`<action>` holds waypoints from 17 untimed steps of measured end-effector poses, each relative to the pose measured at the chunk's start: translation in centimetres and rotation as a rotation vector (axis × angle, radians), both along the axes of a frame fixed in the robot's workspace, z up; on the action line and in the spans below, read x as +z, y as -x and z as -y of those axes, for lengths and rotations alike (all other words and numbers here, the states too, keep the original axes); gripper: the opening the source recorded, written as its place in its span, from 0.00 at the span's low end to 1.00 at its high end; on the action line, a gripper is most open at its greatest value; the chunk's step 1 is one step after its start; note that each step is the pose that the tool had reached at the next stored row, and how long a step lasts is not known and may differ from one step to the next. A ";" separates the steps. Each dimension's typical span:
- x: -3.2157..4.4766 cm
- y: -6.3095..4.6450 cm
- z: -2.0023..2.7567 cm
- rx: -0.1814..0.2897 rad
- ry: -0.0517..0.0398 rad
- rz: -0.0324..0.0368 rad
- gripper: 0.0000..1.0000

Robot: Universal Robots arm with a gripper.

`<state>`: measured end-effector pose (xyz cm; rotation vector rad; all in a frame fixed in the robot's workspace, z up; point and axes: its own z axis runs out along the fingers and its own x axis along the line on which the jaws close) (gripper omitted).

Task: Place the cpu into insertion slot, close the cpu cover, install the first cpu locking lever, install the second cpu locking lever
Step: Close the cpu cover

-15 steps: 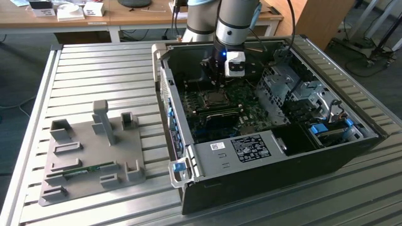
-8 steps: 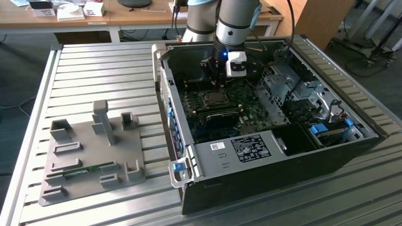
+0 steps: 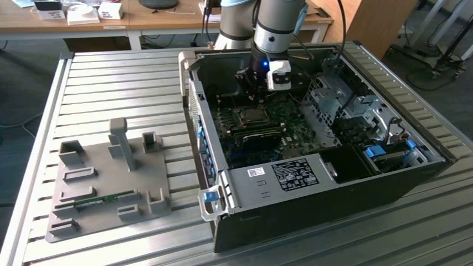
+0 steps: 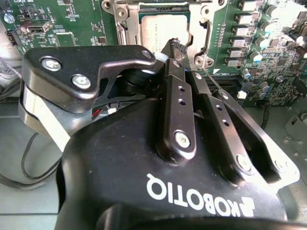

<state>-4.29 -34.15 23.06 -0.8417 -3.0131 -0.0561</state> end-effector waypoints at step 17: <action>-0.05 0.0 0.00 0.206 -0.0006 0.0002 0.11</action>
